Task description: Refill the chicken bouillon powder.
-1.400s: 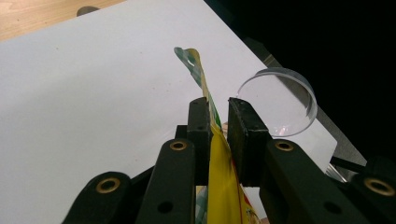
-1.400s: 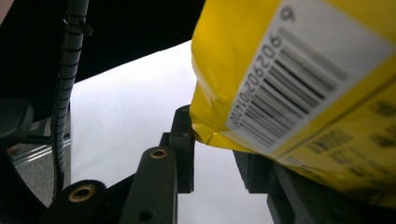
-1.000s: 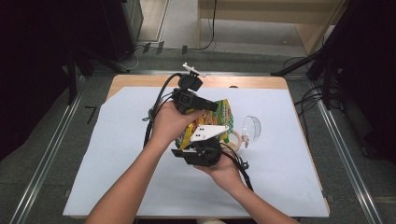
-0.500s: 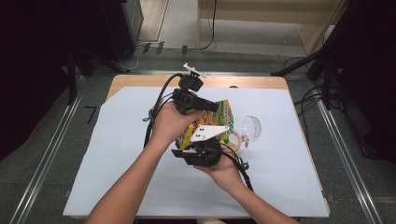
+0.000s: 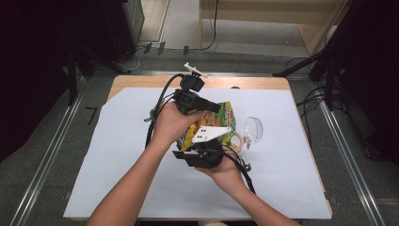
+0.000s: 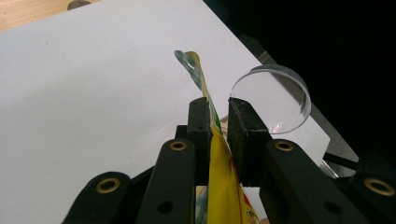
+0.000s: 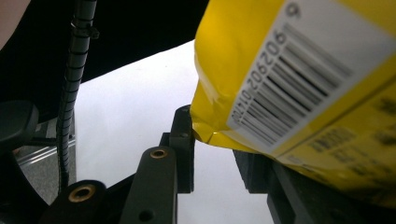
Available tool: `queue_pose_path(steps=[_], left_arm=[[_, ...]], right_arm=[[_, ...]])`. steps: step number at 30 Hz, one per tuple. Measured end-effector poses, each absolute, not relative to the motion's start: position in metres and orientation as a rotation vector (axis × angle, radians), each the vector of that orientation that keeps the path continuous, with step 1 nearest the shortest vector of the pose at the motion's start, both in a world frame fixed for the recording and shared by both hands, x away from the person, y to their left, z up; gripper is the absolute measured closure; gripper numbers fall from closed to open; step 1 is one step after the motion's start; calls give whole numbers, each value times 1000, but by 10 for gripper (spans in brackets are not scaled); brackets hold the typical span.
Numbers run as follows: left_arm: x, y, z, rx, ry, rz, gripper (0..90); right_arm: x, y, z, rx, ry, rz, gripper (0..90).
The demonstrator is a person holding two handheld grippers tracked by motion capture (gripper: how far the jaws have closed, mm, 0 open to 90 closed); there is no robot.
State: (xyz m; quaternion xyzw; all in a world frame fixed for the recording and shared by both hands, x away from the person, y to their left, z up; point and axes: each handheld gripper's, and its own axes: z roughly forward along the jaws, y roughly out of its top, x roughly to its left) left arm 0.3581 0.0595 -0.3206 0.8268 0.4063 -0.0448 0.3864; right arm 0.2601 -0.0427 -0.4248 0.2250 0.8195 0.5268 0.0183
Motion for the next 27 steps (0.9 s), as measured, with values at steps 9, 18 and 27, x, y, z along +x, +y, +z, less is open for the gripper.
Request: queue_pose_path(steps=[9,18,27], left_arm=[[357,58,-320,2113,1034,-113,794],[358,58,-320,2110,1034,-117,793],[355,61,-321,2115,1026,-110,793]], right_arm=[[260,-43,-424,702,2542,1640,718],[259,-43,-424,700,2539,1640,718],[257,-42,-425,699,2542,1633,717]])
